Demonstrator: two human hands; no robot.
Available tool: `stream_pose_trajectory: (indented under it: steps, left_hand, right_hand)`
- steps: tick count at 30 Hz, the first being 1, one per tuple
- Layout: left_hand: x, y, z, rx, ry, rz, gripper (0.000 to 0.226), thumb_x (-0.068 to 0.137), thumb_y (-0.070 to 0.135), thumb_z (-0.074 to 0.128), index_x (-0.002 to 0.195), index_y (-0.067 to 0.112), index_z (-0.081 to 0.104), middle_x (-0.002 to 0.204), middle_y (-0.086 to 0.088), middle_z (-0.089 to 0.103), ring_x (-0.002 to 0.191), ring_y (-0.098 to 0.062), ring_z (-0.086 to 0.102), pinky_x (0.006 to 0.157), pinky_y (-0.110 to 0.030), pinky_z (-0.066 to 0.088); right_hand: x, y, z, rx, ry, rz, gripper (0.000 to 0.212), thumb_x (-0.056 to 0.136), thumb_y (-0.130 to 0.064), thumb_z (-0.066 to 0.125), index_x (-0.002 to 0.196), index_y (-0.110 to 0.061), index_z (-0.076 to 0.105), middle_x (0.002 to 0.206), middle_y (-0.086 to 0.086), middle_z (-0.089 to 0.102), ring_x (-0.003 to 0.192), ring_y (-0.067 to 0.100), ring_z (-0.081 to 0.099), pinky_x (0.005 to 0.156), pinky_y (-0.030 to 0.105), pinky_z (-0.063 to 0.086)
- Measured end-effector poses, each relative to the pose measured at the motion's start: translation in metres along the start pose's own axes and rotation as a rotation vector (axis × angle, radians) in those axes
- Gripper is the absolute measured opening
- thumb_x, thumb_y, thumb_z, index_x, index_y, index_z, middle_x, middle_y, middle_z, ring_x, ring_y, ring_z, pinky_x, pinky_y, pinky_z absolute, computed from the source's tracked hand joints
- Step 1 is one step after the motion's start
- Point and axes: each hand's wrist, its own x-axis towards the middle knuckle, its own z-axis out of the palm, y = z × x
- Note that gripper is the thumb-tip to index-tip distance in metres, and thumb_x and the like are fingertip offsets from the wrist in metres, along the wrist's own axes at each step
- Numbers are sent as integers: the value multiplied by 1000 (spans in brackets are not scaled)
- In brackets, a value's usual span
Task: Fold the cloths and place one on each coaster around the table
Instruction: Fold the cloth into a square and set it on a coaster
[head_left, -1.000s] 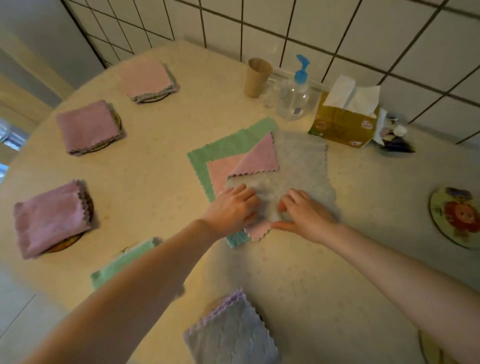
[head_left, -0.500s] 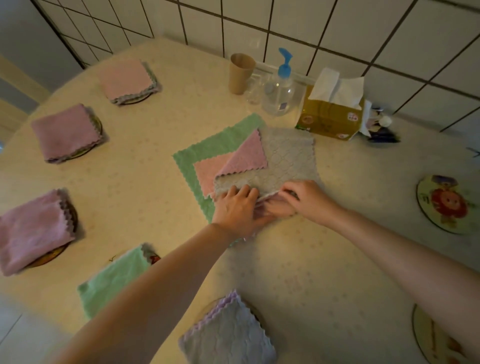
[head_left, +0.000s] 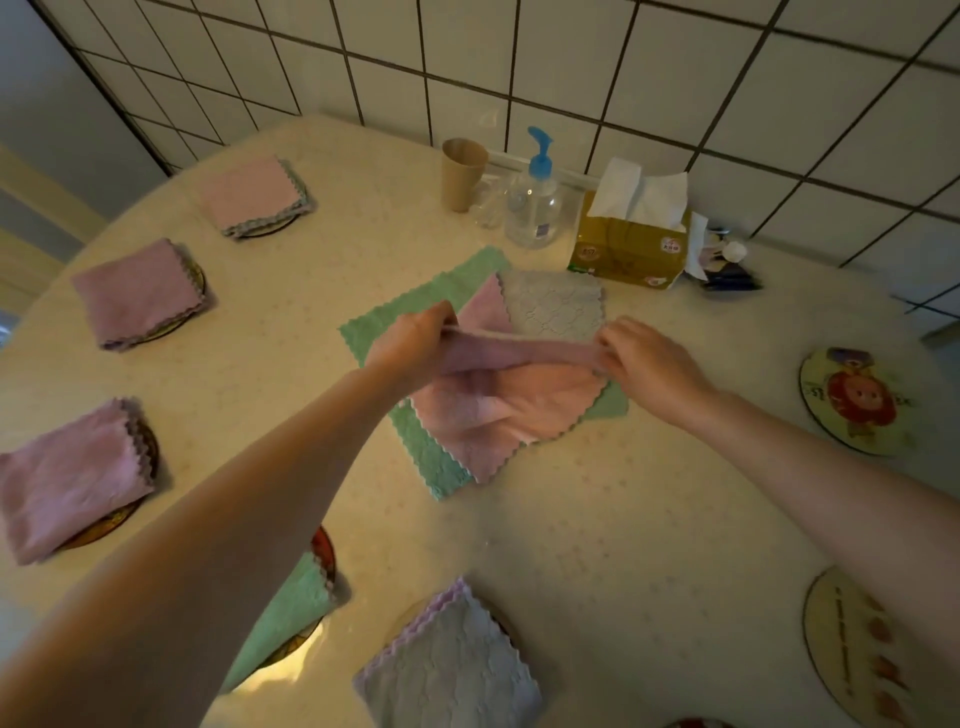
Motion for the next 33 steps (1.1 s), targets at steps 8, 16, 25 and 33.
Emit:
stream_pose_trajectory:
  steps: [8,16,25,33]
  left_hand:
    - [-20,85,-70,-458,638,123,18,85,3,47,101,5,55,87,-2,54,77,-13,45,62,-23,30]
    - [-144,116,9,-252,556,190,24,85,6,53,108,10,59,94,-5,64,84,-19,57,68,-27,41]
    - [-323,131,183,-67,45,155,31,97,13,49,126,12,61,131,-9,58,127,-24,50,109,-38,38]
    - [-383,139,214,-10,-114,69,35,94,18,53,129,23,59,135,5,56,129,-13,47,108,-22,30]
  right_hand:
    - [-7,-22,-108,447,697,11,15,95,-8,39,100,-12,53,83,-3,56,74,11,52,59,20,34]
    - [-155,25,-89,447,566,-137,16,95,-7,46,108,-10,55,107,3,65,89,1,54,71,3,38]
    - [-349,104,27,219,-51,-97,39,96,1,42,129,-15,56,140,1,49,130,19,46,106,22,31]
    - [-409,136,45,216,-223,-158,29,91,-32,45,110,-22,64,89,-7,70,73,4,65,64,29,57]
